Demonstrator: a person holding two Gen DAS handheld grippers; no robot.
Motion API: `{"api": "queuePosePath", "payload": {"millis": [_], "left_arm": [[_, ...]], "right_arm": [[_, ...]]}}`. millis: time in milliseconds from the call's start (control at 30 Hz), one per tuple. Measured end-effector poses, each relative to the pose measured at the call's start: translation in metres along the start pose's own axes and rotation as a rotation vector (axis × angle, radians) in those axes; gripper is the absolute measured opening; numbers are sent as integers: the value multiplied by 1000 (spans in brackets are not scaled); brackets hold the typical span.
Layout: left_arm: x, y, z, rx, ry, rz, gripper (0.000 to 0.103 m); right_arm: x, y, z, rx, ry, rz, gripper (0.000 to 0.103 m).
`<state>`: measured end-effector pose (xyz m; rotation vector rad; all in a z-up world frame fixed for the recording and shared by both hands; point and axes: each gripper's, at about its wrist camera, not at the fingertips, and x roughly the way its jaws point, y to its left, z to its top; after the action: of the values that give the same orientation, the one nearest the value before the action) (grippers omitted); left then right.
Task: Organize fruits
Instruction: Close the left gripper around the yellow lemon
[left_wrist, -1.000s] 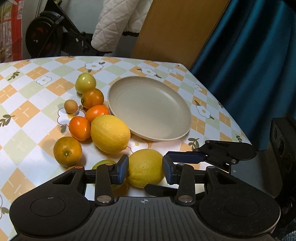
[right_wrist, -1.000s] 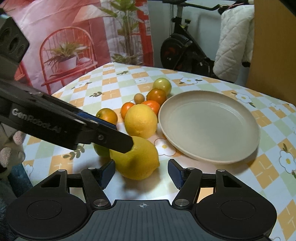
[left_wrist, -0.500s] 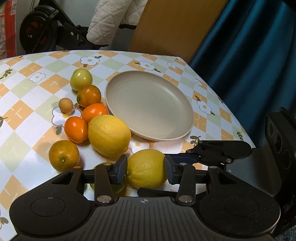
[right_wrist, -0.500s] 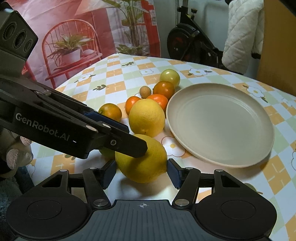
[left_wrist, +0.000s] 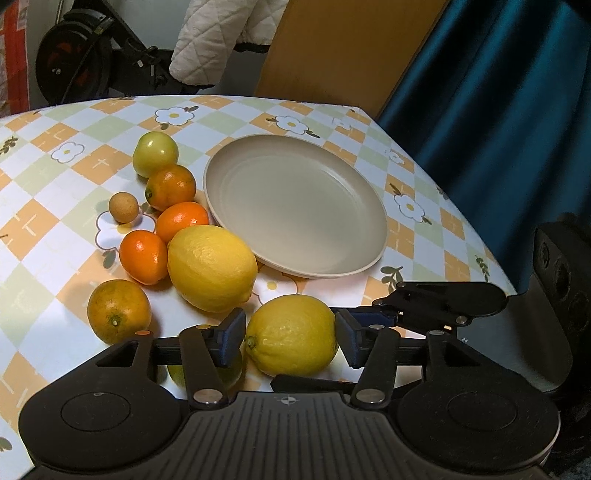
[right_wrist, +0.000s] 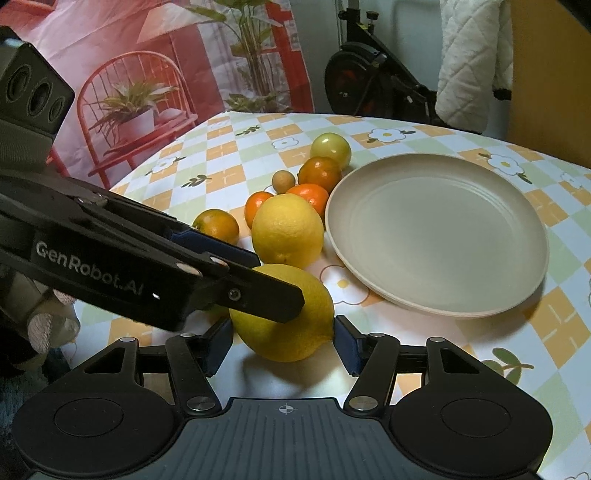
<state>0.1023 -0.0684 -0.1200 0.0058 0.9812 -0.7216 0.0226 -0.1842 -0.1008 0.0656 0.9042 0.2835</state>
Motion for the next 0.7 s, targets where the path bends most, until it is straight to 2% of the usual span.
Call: {"api": "queuePosePath", "payload": {"millis": [467,700], "left_arm": [[-5,13,2,-51,3,-24,56],[-4,12,2,-39,12,-44,55]], "right_arm": [[2,-5,7,38,7,12,55],[0,-5,7,45,15,6,55]]}}
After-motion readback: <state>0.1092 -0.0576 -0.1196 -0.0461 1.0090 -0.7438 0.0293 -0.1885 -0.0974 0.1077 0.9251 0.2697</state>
